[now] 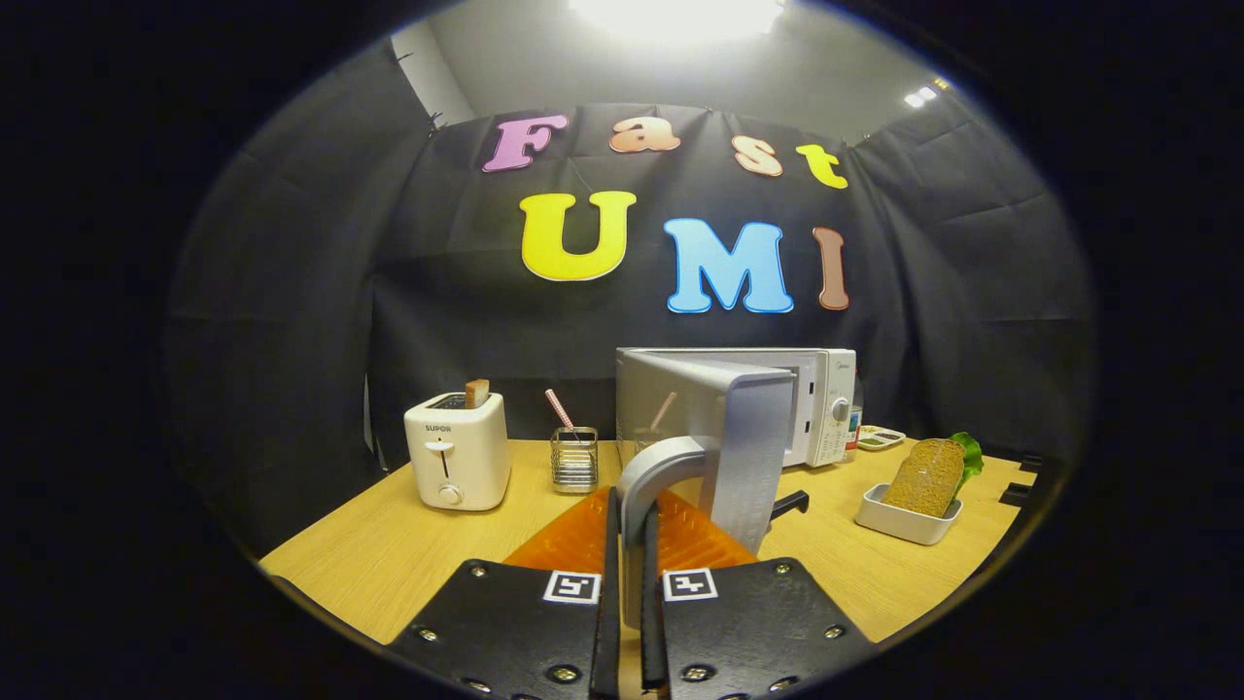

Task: Open the microwave, put the food inside, and close the microwave door.

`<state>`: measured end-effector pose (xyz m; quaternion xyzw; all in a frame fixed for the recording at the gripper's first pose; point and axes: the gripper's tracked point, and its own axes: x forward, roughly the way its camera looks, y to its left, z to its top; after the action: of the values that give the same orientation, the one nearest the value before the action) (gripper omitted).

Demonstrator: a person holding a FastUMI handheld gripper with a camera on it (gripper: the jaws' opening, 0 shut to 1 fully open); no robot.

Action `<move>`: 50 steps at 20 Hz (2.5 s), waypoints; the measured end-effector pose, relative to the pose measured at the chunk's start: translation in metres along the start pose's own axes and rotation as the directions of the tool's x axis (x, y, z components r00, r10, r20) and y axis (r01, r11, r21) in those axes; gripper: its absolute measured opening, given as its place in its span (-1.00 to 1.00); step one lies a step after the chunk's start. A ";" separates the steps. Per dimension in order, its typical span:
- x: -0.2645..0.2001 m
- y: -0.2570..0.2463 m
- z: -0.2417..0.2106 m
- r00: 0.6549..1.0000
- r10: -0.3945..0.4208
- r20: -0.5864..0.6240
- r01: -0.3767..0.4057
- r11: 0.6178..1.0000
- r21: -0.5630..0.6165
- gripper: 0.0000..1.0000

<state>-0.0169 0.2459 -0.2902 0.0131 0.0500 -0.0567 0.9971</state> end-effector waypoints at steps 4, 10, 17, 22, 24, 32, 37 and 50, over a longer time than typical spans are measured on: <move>-0.003 -0.009 -0.001 0.999 0.015 -0.047 -0.014 1.000 0.021 -0.79; -0.043 -0.006 0.030 0.985 0.170 0.023 -0.170 0.985 0.011 -0.32; -0.063 -0.038 0.054 0.968 0.231 0.096 -0.230 0.973 -0.022 0.37; -0.062 -0.089 0.049 0.966 0.240 0.095 -0.237 0.970 -0.049 0.64; -0.057 -0.121 0.042 0.972 0.217 0.086 -0.212 0.975 -0.062 0.81; -0.030 -0.248 0.026 0.984 0.112 0.135 -0.101 0.991 -0.087 0.84; -0.013 -0.315 0.005 0.990 0.088 0.113 -0.088 0.996 -0.011 0.84; 0.042 -0.409 -0.077 0.991 0.060 -0.117 -0.030 0.968 0.248 0.86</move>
<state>-0.0294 -0.1627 -0.3793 0.1412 0.1040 -0.0389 0.9837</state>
